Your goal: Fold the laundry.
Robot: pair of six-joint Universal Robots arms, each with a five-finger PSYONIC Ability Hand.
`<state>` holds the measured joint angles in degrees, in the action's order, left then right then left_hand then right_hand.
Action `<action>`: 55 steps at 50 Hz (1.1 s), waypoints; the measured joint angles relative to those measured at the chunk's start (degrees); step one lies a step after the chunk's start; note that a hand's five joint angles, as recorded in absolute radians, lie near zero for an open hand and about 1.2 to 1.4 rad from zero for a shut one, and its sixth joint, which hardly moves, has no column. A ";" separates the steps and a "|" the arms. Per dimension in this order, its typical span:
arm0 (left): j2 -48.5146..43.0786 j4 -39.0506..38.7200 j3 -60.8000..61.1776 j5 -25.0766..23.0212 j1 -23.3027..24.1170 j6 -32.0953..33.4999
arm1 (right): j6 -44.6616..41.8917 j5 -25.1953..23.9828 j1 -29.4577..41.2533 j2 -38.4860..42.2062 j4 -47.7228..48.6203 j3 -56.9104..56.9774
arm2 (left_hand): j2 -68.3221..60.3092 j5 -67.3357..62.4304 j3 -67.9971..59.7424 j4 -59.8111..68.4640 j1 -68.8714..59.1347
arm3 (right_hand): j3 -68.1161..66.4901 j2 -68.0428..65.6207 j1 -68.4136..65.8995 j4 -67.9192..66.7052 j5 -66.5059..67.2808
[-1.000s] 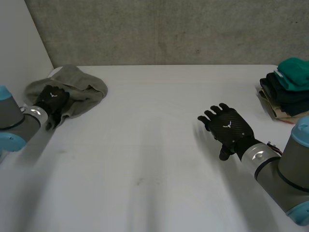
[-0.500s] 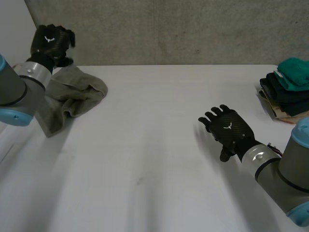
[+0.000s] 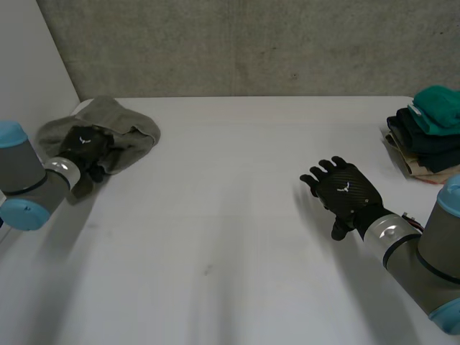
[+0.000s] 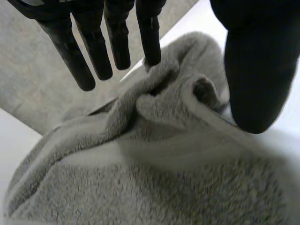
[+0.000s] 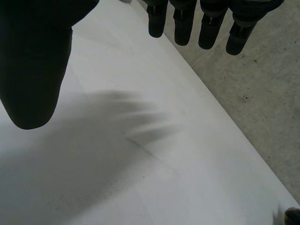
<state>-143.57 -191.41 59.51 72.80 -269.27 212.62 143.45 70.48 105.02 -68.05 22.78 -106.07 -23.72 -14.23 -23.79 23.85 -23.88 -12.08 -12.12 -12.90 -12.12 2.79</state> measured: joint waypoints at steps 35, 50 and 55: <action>22.11 -15.31 2.40 9.34 18.50 -15.36 | 0.55 0.93 -0.86 0.08 0.06 -0.33 | -44.70 -41.00 -44.56 44.74 -41.05 | -0.02 0.00 0.00 0.00 0.00; 34.95 -10.56 6.23 9.85 34.74 -20.74 | 7.80 2.66 -4.24 -3.05 -0.12 0.38 | -44.77 -41.01 -44.58 44.75 -41.05 | -0.02 0.00 0.00 -0.04 0.00; 33.96 -7.64 11.18 9.86 35.55 -20.42 | 15.12 2.42 -5.59 -3.84 -0.75 1.63 | -44.77 -41.01 -44.58 44.78 -41.05 | -0.02 0.00 0.00 0.00 0.00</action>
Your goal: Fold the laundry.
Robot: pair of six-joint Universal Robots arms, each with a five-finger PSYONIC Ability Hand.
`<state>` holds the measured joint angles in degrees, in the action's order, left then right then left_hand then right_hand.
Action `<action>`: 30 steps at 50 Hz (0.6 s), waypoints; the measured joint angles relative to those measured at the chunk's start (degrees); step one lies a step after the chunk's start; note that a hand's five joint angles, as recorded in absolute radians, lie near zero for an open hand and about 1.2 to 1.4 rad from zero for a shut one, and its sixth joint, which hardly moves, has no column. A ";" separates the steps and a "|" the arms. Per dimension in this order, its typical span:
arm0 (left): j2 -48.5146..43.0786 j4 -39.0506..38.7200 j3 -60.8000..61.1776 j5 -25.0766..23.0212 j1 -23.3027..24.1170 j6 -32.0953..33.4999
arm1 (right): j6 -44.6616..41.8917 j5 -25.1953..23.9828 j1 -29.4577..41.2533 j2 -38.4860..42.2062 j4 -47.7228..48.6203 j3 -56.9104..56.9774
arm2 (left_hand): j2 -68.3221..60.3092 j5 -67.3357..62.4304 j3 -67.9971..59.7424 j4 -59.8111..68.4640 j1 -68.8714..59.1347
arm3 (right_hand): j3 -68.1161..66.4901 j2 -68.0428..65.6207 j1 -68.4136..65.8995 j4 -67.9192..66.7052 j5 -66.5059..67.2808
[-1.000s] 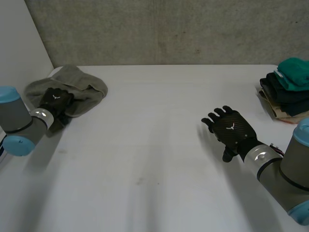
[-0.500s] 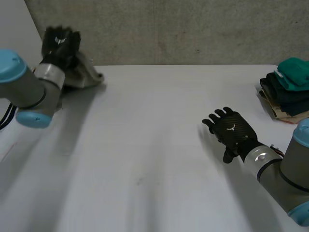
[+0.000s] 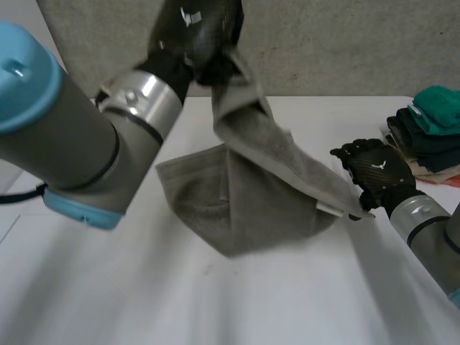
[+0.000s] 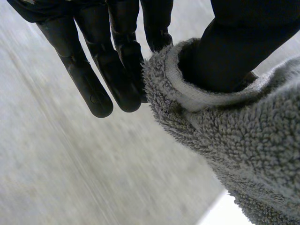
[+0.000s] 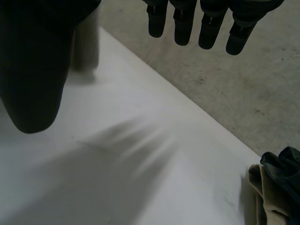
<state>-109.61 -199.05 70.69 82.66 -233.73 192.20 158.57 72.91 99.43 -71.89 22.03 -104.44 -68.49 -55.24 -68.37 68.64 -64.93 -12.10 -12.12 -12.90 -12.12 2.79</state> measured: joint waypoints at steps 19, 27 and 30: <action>10.00 12.24 15.26 0.14 -0.09 0.24 | 2.52 -23.03 -1.71 11.43 -22.63 27.68 | 0.00 0.00 0.00 0.17 0.00 | 0.00 0.00 0.00 0.00 0.00; 16.46 12.35 17.76 0.29 0.11 0.00 | -0.74 -25.69 2.81 23.92 -25.87 39.71 | 0.00 0.00 0.00 0.17 0.00 | 0.00 0.00 0.00 0.00 0.00; 18.04 12.34 18.29 0.34 0.05 -0.01 | -2.63 -23.77 5.96 29.22 -24.35 43.54 | 0.00 0.00 0.00 0.17 0.00 | -10.53 -10.70 -10.12 -9.66 9.53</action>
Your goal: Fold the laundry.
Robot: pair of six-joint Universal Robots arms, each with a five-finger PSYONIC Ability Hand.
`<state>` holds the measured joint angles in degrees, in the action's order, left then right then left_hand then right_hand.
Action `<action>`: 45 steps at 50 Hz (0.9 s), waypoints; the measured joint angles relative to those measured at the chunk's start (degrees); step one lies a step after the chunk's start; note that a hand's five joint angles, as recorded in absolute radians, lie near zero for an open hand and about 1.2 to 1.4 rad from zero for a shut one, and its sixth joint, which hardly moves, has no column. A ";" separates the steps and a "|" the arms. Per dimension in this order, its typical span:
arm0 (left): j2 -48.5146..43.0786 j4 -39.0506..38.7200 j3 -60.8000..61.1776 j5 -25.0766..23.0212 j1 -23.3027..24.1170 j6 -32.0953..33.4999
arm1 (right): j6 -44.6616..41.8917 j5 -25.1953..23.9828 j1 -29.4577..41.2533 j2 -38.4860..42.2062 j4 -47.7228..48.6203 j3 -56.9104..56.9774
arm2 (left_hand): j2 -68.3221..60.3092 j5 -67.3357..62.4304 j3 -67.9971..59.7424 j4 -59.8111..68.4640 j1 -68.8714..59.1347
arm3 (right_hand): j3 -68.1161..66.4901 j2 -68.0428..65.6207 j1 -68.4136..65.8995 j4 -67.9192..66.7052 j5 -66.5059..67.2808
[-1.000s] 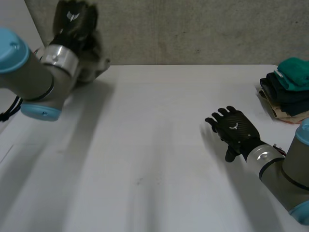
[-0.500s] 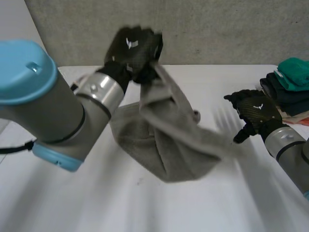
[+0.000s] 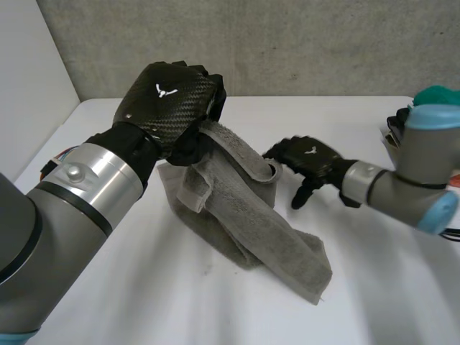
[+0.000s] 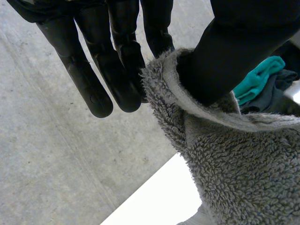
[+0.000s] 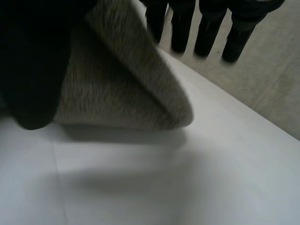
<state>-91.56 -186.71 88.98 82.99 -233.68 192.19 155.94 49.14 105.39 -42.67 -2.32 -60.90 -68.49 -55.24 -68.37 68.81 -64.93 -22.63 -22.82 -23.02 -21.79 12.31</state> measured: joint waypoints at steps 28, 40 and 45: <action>-5.96 -3.08 -9.08 -0.64 -18.52 5.78 | -0.95 20.16 -0.46 -37.43 0.77 -14.45 | -0.01 -2.31 0.00 0.01 -0.66 | -45.29 -44.68 -41.49 -46.77 43.97; -18.52 -3.72 -4.08 -0.74 -15.84 5.67 | 0.99 26.44 5.03 -30.00 -2.08 -32.19 | -0.02 -2.49 0.00 0.01 -0.84 | -40.12 -39.75 -38.69 -41.84 41.15; -18.37 -5.26 1.22 -0.77 -15.05 5.73 | 0.81 26.55 5.72 -24.90 -3.04 -31.91 | -0.02 -2.50 0.00 0.01 -0.84 | -11.58 -11.13 -11.00 -12.29 10.73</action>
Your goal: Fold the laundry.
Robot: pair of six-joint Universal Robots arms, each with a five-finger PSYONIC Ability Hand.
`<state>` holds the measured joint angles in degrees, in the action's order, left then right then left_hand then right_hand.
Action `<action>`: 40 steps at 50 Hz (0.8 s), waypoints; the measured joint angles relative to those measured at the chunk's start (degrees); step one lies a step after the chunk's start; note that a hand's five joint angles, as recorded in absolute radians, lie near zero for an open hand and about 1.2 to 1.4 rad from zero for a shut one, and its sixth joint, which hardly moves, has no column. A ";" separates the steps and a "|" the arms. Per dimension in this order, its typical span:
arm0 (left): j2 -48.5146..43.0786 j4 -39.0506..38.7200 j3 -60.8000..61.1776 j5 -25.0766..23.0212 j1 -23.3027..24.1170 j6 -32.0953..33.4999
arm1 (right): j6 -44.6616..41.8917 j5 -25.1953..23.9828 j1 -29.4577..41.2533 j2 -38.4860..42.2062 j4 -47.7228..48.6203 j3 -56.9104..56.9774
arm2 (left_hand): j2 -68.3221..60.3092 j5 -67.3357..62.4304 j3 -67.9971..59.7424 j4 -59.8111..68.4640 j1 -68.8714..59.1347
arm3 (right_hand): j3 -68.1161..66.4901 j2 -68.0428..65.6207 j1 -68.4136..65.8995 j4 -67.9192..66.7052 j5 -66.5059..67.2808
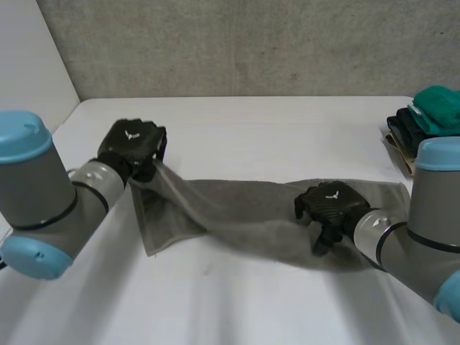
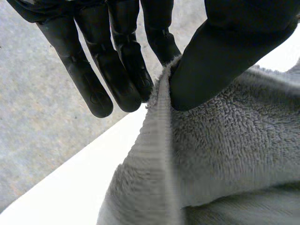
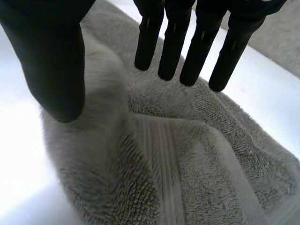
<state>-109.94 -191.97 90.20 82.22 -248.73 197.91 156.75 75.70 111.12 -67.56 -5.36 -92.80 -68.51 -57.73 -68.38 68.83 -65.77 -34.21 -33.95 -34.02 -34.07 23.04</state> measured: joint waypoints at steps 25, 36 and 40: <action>18.30 -4.62 17.69 -0.40 -0.11 0.11 | -17.14 -4.37 -3.67 7.73 -20.96 23.97 | 0.00 0.00 0.00 0.00 0.00 | 3.51 3.37 2.36 3.46 -4.10; 18.84 -4.97 19.65 -0.44 -2.03 0.01 | -25.14 -6.00 -3.57 13.67 -17.99 20.11 | 0.00 0.00 0.00 0.00 0.00 | 6.26 6.27 5.63 6.52 -6.87; 18.60 -5.27 19.74 -0.47 -2.84 -0.06 | -25.62 -7.34 -3.70 14.95 -16.01 18.50 | 0.00 0.00 0.00 0.00 0.00 | 5.96 5.87 5.20 6.06 -5.76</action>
<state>-91.34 -197.24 109.94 81.75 -251.56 197.86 131.13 68.35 107.42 -52.61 -21.38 -74.30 -68.52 -57.73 -68.38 68.83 -65.77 -28.25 -28.08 -28.81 -28.02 17.28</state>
